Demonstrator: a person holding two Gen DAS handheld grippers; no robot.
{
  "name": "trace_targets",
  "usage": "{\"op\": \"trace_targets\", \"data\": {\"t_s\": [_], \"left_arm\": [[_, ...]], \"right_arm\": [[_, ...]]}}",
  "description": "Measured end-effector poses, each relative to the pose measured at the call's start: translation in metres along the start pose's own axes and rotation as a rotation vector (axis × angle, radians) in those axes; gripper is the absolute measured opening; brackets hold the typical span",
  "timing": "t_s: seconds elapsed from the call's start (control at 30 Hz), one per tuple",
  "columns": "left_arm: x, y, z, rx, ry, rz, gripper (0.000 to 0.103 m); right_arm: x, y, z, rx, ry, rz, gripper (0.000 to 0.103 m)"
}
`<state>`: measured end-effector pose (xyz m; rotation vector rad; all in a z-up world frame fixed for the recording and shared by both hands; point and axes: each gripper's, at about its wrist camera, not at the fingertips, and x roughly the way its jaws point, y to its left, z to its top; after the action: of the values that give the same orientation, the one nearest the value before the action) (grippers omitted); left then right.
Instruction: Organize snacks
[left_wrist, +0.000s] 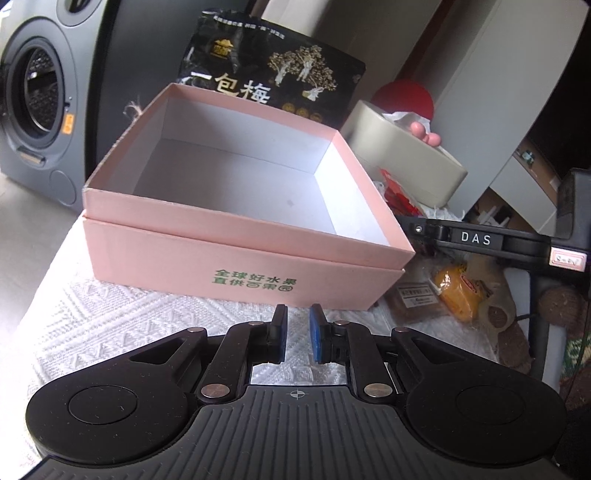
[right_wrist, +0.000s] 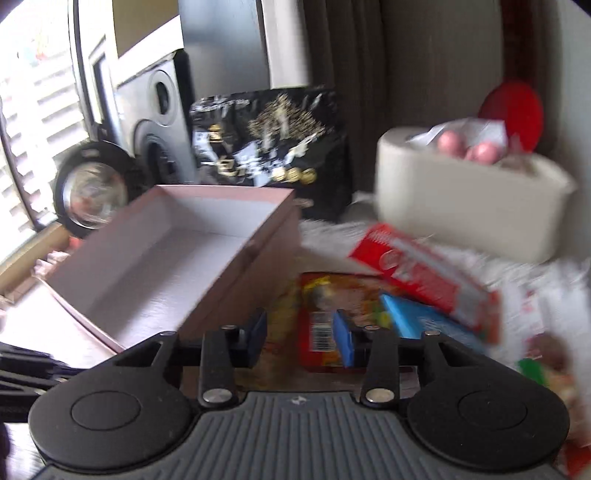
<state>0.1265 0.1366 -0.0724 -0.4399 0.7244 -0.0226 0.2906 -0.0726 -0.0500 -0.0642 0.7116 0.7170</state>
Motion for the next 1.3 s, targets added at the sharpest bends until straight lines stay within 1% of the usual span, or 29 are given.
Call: {"op": "trace_targets", "data": {"t_s": [0.07, 0.17, 0.2, 0.3, 0.33, 0.4, 0.5, 0.63, 0.73, 0.83, 0.9, 0.93, 1.0, 1.03, 1.07, 1.13, 1.17, 1.2, 1.27, 1.3], "left_arm": [[-0.005, 0.004, -0.001, -0.016, -0.008, 0.007, 0.015], [-0.006, 0.009, -0.002, -0.032, -0.009, 0.022, 0.015], [-0.006, 0.009, -0.002, -0.034, -0.007, 0.027, 0.015], [-0.008, 0.007, -0.002, -0.032, -0.011, 0.023, 0.015], [-0.009, 0.006, -0.002, -0.030, -0.014, 0.021, 0.015], [-0.010, 0.004, -0.002, -0.027, -0.016, 0.020, 0.015], [-0.012, 0.000, -0.004, -0.022, -0.013, 0.018, 0.015], [-0.014, -0.008, -0.010, -0.008, 0.002, -0.005, 0.015], [-0.014, -0.016, -0.016, 0.001, 0.024, -0.031, 0.015], [-0.018, -0.028, -0.023, 0.025, 0.046, -0.068, 0.015], [-0.023, -0.037, -0.028, 0.047, 0.048, -0.090, 0.015], [-0.026, -0.041, -0.030, 0.056, 0.047, -0.094, 0.015], [-0.031, -0.049, -0.034, 0.066, 0.047, -0.079, 0.015], [-0.034, -0.052, -0.036, 0.073, 0.050, -0.066, 0.015], [-0.036, -0.055, -0.037, 0.079, 0.051, -0.054, 0.015], [-0.040, -0.060, -0.042, 0.083, 0.056, -0.040, 0.015], [-0.041, -0.062, -0.043, 0.089, 0.057, -0.035, 0.015], [-0.042, -0.066, -0.044, 0.102, 0.051, -0.031, 0.015], [-0.043, -0.076, -0.044, 0.138, 0.039, -0.040, 0.015], [-0.042, -0.080, -0.043, 0.150, 0.040, -0.053, 0.015]], "right_arm": [[0.008, -0.009, 0.002, 0.061, 0.031, 0.047, 0.035], [0.017, -0.021, 0.001, 0.172, 0.081, 0.128, 0.035], [0.020, -0.024, 0.001, 0.197, 0.092, 0.134, 0.035], [0.028, -0.022, -0.003, 0.210, 0.132, 0.139, 0.035], [0.028, -0.021, -0.005, 0.218, 0.144, 0.154, 0.031], [0.025, -0.019, -0.011, 0.225, 0.161, 0.175, 0.030], [0.012, -0.015, -0.021, 0.222, 0.175, 0.190, 0.029], [-0.020, -0.007, -0.044, 0.209, 0.196, 0.212, 0.029], [-0.051, 0.008, -0.063, 0.192, 0.195, 0.246, 0.030], [-0.071, 0.026, -0.082, 0.175, 0.247, 0.312, 0.030], [-0.083, 0.039, -0.097, 0.135, 0.267, 0.339, 0.030], [-0.089, 0.044, -0.103, 0.109, 0.261, 0.339, 0.030], [-0.102, 0.050, -0.109, 0.072, 0.228, 0.318, 0.049], [-0.110, 0.051, -0.110, 0.062, 0.201, 0.296, 0.067], [-0.118, 0.050, -0.112, 0.051, 0.168, 0.267, 0.073], [-0.132, 0.045, -0.113, 0.032, 0.116, 0.199, 0.074], [-0.137, 0.041, -0.115, 0.029, 0.095, 0.159, 0.079], [-0.140, 0.036, -0.117, 0.028, 0.078, 0.104, 0.081], [-0.141, 0.025, -0.121, 0.030, 0.076, 0.016, 0.081], [-0.138, 0.018, -0.122, 0.027, 0.083, -0.001, 0.081]]}}
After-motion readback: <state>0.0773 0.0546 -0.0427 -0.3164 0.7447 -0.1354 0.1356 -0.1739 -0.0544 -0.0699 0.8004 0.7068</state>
